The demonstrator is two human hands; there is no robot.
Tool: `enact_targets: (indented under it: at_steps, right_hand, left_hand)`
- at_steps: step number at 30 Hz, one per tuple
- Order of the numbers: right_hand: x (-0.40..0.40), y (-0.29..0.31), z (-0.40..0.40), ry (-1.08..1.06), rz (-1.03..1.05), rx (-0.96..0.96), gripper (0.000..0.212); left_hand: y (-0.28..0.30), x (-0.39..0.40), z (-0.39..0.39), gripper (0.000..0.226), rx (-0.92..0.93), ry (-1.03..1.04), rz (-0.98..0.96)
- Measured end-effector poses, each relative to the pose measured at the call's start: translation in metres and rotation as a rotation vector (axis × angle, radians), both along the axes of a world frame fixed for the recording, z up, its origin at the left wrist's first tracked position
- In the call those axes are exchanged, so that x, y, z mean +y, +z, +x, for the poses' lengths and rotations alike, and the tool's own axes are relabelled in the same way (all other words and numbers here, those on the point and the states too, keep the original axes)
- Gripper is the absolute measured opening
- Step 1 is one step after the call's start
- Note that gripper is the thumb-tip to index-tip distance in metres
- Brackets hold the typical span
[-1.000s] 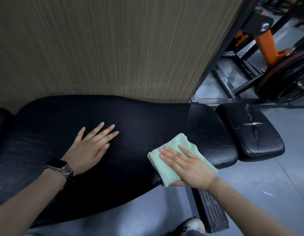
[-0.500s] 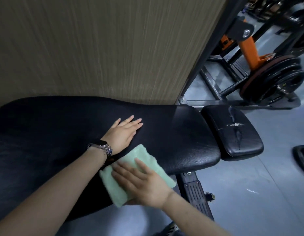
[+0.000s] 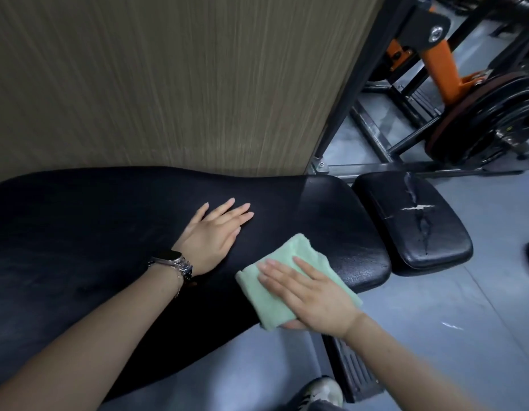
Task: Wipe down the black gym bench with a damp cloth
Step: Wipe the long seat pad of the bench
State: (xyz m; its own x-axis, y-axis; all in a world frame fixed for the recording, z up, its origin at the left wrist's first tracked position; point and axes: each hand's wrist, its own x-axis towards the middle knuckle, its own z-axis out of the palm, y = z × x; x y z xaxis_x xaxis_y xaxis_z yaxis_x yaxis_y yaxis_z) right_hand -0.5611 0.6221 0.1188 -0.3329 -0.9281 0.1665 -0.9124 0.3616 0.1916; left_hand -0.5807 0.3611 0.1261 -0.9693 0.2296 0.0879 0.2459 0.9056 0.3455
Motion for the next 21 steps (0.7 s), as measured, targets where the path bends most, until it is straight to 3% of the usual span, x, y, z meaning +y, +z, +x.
enact_targets:
  at_steps: [9, 15, 21]
  right_hand:
    - [0.033, 0.008, -0.013, -0.194, 0.010, -0.039, 0.090]
    - [-0.015, -0.005, 0.007, -0.052, -0.037, -0.024, 0.089]
    - [-0.022, -0.007, 0.008, -0.002, -0.015, 0.037, 0.090]
  left_hand:
    - [0.004, 0.005, 0.002, 0.046, 0.022, 0.028, -0.051]
    - [0.003, 0.005, 0.002, 0.066, 0.007, 0.022, -0.036]
    - [0.003, 0.004, 0.001, 0.060, 0.006, 0.023, -0.024]
